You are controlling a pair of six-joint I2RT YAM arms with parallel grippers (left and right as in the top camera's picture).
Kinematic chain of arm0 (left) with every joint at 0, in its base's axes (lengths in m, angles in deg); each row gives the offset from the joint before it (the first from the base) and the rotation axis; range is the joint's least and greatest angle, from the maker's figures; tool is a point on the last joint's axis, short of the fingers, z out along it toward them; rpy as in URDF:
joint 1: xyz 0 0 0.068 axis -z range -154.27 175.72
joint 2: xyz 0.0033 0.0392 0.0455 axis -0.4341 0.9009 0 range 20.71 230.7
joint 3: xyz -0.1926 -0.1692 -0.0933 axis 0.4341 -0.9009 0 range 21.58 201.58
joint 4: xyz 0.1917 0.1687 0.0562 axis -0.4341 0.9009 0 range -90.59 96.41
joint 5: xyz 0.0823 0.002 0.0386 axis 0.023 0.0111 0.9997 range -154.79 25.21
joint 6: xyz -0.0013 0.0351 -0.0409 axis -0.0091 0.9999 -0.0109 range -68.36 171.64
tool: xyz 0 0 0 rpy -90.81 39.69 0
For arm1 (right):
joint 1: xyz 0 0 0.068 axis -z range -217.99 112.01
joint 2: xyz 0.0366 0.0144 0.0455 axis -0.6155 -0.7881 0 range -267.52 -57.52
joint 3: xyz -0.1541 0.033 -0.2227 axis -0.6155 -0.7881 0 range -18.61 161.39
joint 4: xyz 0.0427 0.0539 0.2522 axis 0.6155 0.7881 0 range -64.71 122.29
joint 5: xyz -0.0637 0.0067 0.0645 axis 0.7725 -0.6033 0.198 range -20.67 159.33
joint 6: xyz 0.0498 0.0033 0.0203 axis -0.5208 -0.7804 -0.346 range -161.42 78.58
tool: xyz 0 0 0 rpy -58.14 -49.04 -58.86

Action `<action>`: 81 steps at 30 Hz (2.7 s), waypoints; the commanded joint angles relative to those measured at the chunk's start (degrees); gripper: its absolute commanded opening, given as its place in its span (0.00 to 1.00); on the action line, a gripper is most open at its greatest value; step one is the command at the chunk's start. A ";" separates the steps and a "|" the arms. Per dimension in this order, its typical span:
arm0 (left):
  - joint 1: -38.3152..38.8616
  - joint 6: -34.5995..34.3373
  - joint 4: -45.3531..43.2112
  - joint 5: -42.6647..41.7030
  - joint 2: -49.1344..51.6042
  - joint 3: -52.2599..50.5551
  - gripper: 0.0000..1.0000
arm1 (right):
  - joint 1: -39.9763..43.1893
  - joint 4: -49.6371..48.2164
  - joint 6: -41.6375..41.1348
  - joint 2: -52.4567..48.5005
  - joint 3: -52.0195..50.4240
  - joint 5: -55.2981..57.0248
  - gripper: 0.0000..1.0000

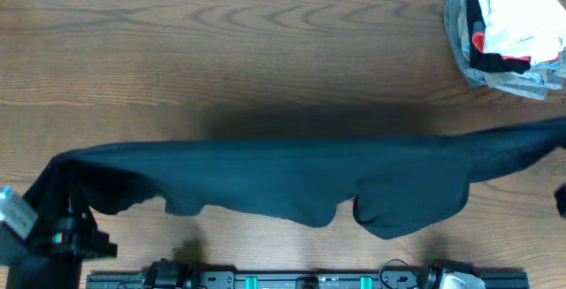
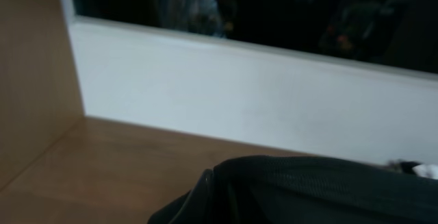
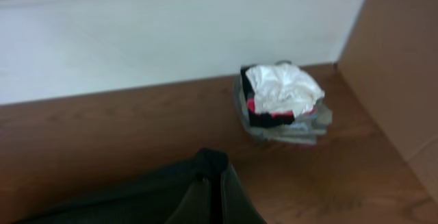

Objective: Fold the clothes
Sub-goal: 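Lift the shirt with both grippers and stretch it apart, then lay the stretched shirt flat, moving both grippers to the far edge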

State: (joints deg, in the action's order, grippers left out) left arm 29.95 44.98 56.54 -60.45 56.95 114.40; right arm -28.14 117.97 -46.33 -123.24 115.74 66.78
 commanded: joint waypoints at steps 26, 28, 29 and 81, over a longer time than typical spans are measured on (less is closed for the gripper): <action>-0.31 0.59 -6.67 10.34 46.03 -1.66 0.06 | -5.31 -10.88 7.17 -42.69 0.15 -6.95 0.01; -0.31 0.59 -10.32 10.34 50.25 -1.66 0.06 | -6.58 -14.14 7.15 -46.14 0.15 -6.95 0.01; -0.31 0.59 -11.98 10.34 52.00 -1.66 0.06 | -6.99 -15.56 7.15 -47.65 0.15 -6.95 0.01; -0.83 8.11 -59.01 10.29 88.76 -1.51 0.98 | -13.38 -60.24 0.24 -81.88 2.93 -8.00 0.99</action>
State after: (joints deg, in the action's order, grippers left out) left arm 29.67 51.45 -4.80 -50.90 151.88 112.69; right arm -41.24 56.01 -45.78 -209.31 116.94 60.03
